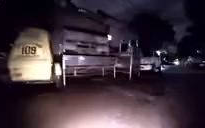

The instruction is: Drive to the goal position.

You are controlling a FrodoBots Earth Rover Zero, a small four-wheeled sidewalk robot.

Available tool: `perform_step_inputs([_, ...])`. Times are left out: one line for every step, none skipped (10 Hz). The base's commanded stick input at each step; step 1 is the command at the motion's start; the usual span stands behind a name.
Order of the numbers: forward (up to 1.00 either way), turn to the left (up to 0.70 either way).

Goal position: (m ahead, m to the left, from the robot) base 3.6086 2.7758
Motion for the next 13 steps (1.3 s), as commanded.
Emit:
perform_step_inputs([0.50, 0.00])
perform_step_inputs([0.50, 0.00])
perform_step_inputs([0.50, 0.00])
perform_step_inputs([0.50, 0.00])
perform_step_inputs([0.50, 0.00])
perform_step_inputs([0.50, 0.00])
perform_step_inputs([0.50, -0.06])
perform_step_inputs([0.50, -0.27])
perform_step_inputs([0.50, -0.27])
perform_step_inputs([0.50, -0.27])
perform_step_inputs([0.50, -0.27])
perform_step_inputs([0.50, -0.27])
perform_step_inputs([0.27, -0.35])
